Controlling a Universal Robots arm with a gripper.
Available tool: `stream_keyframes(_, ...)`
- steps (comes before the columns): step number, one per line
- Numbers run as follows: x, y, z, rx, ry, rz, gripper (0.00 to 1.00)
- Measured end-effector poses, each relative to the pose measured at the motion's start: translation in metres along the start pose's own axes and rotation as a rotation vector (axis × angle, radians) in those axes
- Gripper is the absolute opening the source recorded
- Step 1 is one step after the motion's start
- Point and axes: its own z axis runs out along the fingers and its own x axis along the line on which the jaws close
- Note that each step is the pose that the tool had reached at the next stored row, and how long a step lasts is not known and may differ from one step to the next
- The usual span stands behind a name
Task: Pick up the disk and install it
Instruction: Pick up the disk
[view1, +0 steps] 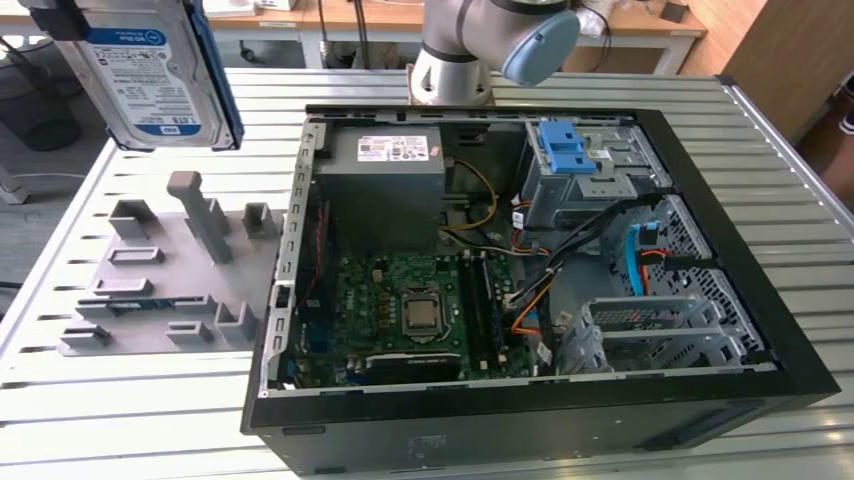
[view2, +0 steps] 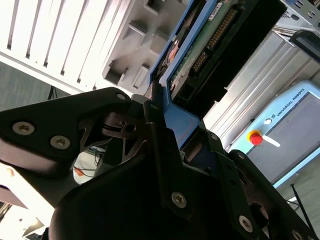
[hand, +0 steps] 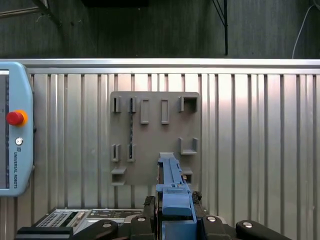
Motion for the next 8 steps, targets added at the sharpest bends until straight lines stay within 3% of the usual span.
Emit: stream_keyframes(8, 0.0049, -0.0097, 0.0, -0.0002, 0.0, 0.0, 0.36)
